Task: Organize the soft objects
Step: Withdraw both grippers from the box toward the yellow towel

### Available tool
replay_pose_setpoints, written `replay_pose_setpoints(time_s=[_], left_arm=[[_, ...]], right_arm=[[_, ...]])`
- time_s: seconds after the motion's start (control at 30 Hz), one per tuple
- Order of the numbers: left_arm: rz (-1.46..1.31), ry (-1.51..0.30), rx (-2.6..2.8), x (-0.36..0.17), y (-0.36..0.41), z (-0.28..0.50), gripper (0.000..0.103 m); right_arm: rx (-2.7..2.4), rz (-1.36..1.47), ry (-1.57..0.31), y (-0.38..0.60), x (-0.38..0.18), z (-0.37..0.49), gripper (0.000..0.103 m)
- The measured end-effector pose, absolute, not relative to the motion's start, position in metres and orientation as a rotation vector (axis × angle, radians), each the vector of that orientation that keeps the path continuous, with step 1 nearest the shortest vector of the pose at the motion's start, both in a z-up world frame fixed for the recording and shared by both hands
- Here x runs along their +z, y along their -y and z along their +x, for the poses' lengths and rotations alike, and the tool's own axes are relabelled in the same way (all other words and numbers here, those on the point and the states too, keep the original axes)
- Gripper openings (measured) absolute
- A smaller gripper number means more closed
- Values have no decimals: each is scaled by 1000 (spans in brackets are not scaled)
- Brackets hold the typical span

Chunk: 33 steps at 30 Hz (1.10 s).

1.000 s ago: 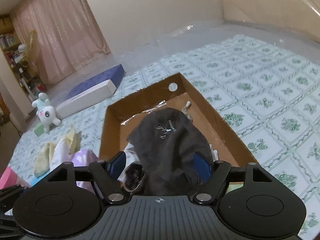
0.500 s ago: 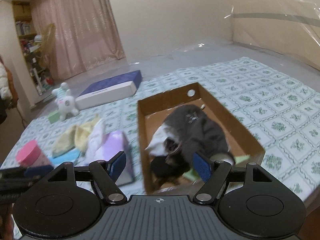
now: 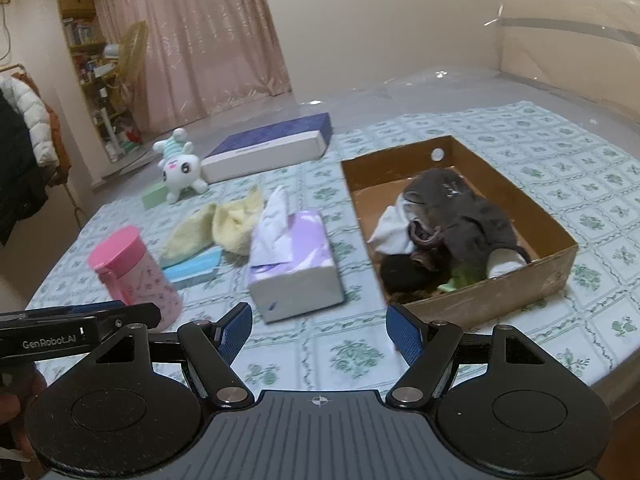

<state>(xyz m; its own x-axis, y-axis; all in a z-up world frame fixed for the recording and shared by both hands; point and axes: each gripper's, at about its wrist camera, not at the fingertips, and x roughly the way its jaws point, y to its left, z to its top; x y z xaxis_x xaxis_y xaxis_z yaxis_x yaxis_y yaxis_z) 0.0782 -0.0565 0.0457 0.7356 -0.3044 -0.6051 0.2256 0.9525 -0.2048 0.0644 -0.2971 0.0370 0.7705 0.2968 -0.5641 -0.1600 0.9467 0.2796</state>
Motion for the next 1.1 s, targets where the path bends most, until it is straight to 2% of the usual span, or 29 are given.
replay_pose_setpoints(time_s=[1.1], left_arm=[[-128, -683, -299, 46, 34, 69, 62]], right_arm=[[285, 204, -670, 278, 34, 72, 74]])
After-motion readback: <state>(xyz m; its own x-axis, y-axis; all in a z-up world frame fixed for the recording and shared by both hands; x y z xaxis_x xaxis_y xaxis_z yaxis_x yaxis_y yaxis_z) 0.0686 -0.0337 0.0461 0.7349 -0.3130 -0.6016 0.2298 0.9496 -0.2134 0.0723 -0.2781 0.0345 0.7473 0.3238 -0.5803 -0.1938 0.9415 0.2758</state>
